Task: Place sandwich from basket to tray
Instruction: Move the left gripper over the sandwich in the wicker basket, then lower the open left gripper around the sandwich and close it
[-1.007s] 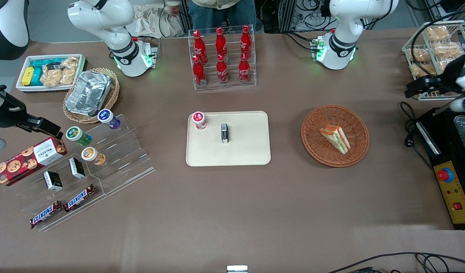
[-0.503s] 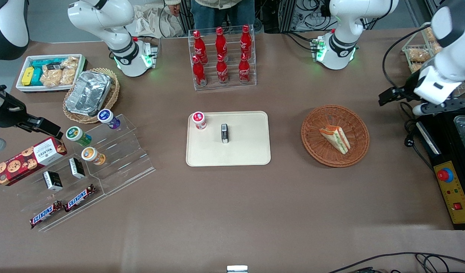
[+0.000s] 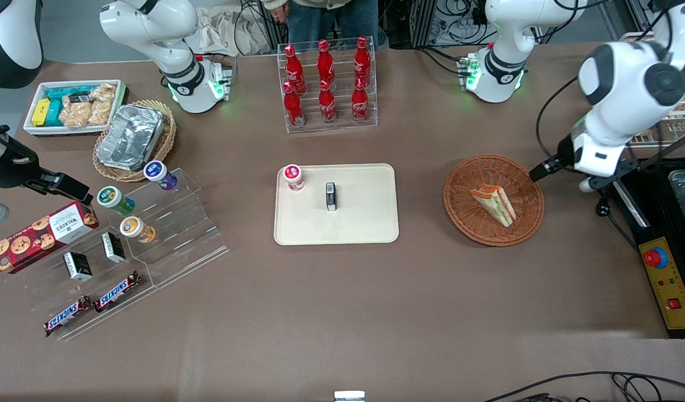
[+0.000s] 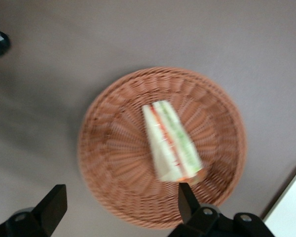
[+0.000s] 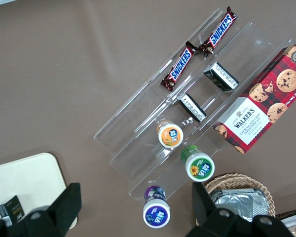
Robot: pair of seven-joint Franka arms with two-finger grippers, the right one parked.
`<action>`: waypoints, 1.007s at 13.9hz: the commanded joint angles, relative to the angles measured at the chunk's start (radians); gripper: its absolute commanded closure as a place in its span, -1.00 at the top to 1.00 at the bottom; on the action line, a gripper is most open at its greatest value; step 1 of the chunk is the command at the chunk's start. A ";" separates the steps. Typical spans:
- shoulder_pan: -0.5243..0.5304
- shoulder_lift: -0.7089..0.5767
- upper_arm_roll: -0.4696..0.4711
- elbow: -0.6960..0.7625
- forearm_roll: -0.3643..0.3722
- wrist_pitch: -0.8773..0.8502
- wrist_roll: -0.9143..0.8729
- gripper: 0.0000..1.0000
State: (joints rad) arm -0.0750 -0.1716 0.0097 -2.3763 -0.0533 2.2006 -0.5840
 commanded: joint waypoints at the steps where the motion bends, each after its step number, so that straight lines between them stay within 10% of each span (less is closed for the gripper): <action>1: -0.065 0.108 -0.004 0.089 -0.005 0.027 -0.210 1.00; 14: -0.100 0.276 -0.019 0.147 -0.072 0.073 -0.244 0.98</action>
State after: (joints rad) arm -0.1643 0.0631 -0.0085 -2.2459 -0.0941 2.2484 -0.8110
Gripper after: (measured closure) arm 0.004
